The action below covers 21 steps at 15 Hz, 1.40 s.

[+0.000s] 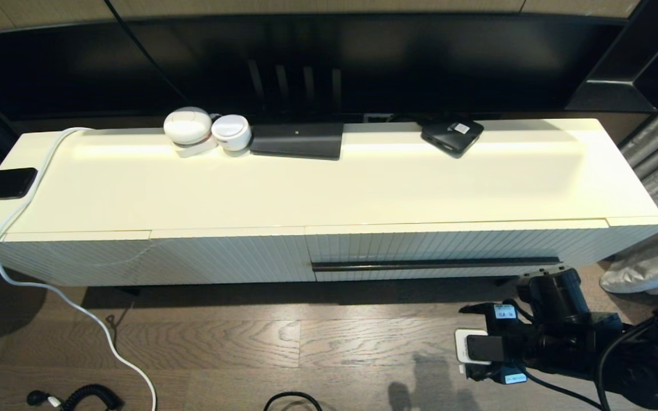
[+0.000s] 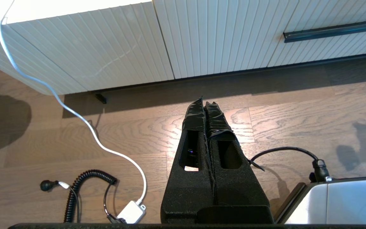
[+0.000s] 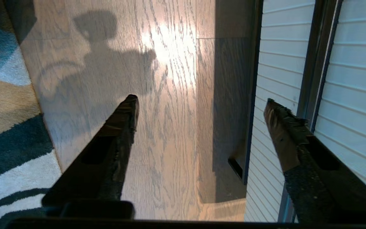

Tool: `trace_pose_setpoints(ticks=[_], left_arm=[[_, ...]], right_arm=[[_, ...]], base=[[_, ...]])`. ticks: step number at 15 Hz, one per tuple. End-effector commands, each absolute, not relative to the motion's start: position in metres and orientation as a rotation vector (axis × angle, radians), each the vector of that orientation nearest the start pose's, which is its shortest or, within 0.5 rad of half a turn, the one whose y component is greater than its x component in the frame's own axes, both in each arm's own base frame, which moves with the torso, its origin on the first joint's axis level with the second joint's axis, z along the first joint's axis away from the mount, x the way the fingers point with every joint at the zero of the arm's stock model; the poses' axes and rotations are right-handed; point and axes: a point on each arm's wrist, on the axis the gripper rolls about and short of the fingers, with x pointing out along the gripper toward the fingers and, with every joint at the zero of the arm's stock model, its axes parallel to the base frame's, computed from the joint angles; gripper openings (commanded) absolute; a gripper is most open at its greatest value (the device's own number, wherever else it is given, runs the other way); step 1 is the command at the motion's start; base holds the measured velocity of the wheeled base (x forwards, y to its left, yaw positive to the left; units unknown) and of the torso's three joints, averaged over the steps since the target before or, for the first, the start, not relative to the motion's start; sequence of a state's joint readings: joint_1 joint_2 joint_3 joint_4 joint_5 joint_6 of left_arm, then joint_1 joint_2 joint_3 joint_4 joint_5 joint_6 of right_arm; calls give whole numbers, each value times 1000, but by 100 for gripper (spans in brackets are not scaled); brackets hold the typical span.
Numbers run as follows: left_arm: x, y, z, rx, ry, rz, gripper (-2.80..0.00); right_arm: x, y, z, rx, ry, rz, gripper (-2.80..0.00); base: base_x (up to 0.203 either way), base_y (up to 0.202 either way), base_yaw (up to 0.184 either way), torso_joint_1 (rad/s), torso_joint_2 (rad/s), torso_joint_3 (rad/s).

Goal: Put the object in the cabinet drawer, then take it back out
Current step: Open the drawer

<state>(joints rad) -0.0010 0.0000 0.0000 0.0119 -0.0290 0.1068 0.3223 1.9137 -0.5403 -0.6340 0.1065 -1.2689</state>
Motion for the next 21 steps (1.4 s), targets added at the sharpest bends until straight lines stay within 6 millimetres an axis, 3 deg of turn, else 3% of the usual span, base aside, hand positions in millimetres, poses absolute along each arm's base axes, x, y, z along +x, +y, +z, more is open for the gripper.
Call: trace_pose_setpoints(ticks=[1,21], left_arm=[[-23,-1,74,107,11,-31,-280],[-23,-1,75,107,8,-31,-280]], right_arm=[[276,95,49,-1273,393,841,0],[336,97,30,-1259,365,766,0]], base=[[0,0,0,0,0,0],[0,0,0,0,0,0]])
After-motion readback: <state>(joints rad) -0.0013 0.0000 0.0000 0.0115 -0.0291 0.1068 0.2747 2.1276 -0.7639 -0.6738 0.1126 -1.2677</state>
